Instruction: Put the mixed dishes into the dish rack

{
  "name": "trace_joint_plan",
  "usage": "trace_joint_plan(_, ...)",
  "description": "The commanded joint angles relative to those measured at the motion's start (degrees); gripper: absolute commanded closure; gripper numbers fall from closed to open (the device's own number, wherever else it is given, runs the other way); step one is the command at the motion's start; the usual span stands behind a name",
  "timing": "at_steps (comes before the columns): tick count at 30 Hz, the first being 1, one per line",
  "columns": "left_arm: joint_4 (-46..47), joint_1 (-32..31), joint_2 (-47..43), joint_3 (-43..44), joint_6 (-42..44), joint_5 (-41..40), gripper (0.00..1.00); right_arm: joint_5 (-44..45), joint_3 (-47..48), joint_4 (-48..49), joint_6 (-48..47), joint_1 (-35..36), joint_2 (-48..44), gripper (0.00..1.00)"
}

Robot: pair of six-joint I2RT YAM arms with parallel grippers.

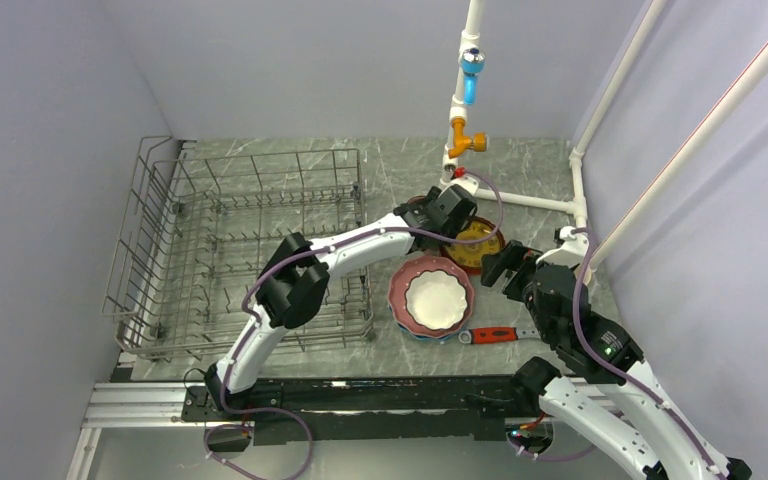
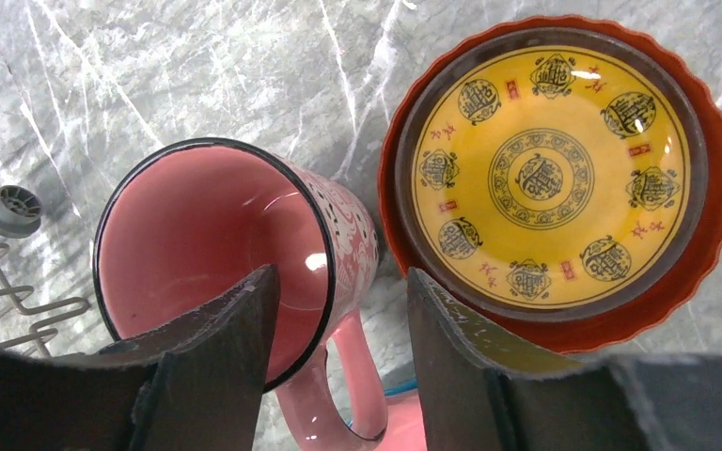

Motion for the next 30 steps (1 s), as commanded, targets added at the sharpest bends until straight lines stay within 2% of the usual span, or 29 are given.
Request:
trace_joint_plan(1,1.41,0.39,0.30,0.31,0.99,0.68,0.49,-0.18,0.05,1.12,0.38,-0.14,0.68,0.00)
trace_joint_plan(4,0.83,0.35,0.80,0.76,1.51,0.57,0.64,-0.77,0.67,0.58,1.16,-0.14,1.12,0.00)
trace_joint_plan(11,1.01,0.31,-0.21,0.98,2.98,3.46,0.84,-1.86,-0.13,1.29,2.11,-0.19,1.28,0.00)
trace_joint_plan(15,0.71,0.32,-2.00,2.57,3.89,4.50,1.00,-1.61,0.38,1.54,1.54,-0.14,2.27,0.00)
trace_joint_plan(24,6.11,0.31,-14.14,-0.11,5.08,10.00,1.00,-0.92,0.87,1.63,0.66,-0.14,3.80,0.00)
trace_joint_plan(30,15.38,0.39,-28.14,-9.76,1.98,15.65,1.00,-2.87,1.63,2.62,-0.92,-0.14,4.15,0.00)
